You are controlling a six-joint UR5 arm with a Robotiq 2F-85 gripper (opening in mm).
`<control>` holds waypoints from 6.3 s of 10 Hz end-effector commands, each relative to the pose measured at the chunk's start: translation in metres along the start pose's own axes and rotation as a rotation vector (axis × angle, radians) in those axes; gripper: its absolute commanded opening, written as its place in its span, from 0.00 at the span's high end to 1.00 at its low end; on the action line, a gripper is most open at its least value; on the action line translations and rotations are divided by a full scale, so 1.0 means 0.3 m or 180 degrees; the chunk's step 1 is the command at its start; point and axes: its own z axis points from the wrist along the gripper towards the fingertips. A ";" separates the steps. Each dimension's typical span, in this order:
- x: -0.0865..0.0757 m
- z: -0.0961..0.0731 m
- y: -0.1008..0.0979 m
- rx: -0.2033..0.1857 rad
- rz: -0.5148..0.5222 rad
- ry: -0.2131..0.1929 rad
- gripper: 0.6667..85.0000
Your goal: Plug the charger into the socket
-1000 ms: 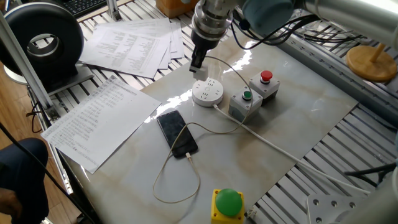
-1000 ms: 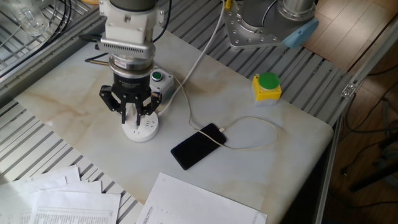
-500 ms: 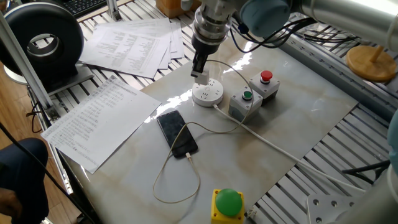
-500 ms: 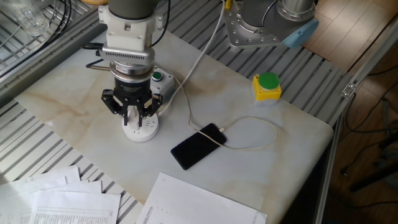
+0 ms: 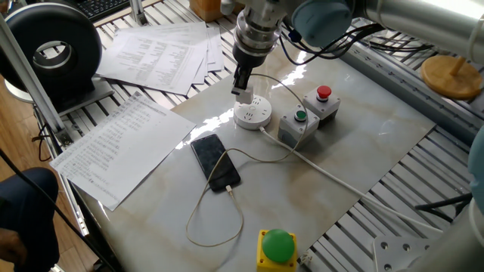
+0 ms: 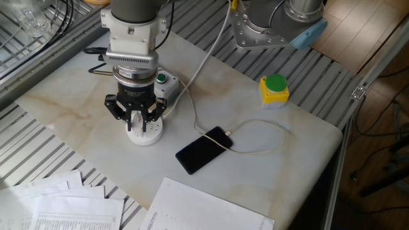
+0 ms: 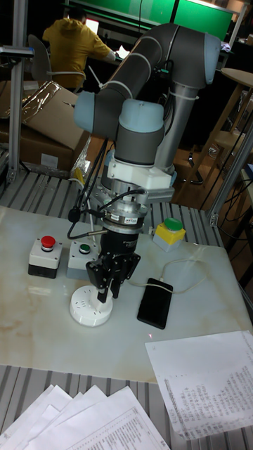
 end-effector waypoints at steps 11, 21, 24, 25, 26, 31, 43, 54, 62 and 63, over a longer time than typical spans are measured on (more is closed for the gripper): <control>0.000 0.020 -0.002 -0.0051 -0.0026 -0.0105 1.00; 0.004 0.023 0.001 -0.0086 -0.0035 -0.0143 1.00; 0.001 0.025 -0.001 -0.0083 -0.0050 -0.0166 1.00; -0.001 0.028 -0.001 -0.0087 -0.0069 -0.0190 1.00; 0.000 0.029 0.000 -0.0097 -0.0082 -0.0206 1.00; 0.011 0.030 -0.010 -0.0075 -0.0212 -0.0211 1.00; 0.037 0.021 -0.018 -0.0163 -0.0367 -0.0342 1.00; 0.061 0.021 -0.032 -0.0128 -0.0567 -0.0465 1.00; 0.034 0.027 -0.038 -0.0135 -0.0076 -0.0559 1.00; 0.031 0.031 -0.035 -0.0147 -0.0050 -0.0575 1.00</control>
